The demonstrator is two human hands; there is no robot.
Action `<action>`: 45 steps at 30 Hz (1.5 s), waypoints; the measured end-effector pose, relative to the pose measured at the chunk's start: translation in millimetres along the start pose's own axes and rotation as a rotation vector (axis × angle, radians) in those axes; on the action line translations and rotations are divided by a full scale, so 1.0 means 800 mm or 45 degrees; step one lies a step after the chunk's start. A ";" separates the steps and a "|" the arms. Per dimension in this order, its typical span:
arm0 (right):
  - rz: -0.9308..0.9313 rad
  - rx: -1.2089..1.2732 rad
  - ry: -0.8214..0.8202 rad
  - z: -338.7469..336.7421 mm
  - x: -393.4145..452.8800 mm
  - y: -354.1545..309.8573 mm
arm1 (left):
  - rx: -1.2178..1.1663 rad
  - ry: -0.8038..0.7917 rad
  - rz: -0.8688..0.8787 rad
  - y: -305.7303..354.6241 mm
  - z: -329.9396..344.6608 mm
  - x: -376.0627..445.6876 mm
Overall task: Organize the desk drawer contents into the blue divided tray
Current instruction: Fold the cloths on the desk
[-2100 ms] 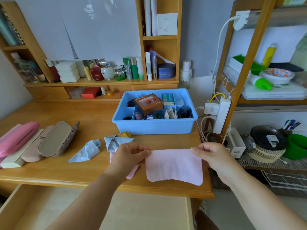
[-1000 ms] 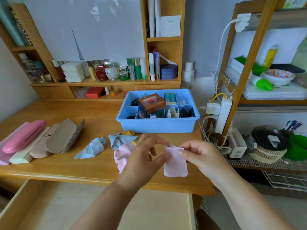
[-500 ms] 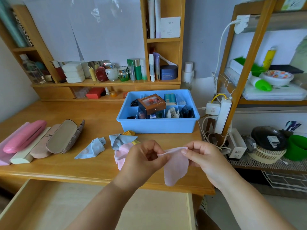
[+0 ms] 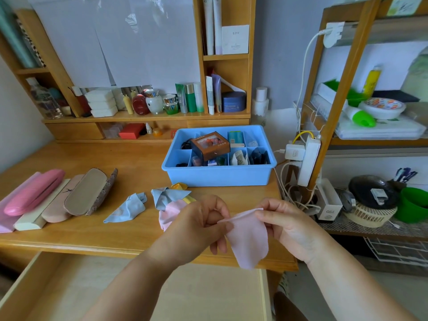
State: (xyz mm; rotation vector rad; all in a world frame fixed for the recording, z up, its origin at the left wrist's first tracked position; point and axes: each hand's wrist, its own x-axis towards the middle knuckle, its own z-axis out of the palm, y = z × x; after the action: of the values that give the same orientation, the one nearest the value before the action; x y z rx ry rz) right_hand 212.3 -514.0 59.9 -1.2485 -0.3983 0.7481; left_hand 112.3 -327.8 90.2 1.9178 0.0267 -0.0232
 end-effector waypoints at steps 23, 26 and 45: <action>-0.336 -1.620 0.222 -0.066 0.062 0.072 | 0.799 0.194 0.254 -0.114 0.041 0.095; -0.395 -1.703 0.283 -0.059 0.057 0.069 | 1.010 0.147 0.268 -0.105 0.043 0.082; -0.520 -1.249 0.126 0.113 0.052 0.100 | 0.633 0.728 -0.119 -0.084 -0.052 -0.019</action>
State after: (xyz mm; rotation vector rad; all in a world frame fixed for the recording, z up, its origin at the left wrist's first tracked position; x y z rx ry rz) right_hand 159.6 -411.0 5.7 -2.0126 -0.9709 0.0975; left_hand 95.3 -266.0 41.8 2.3560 0.5379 0.4970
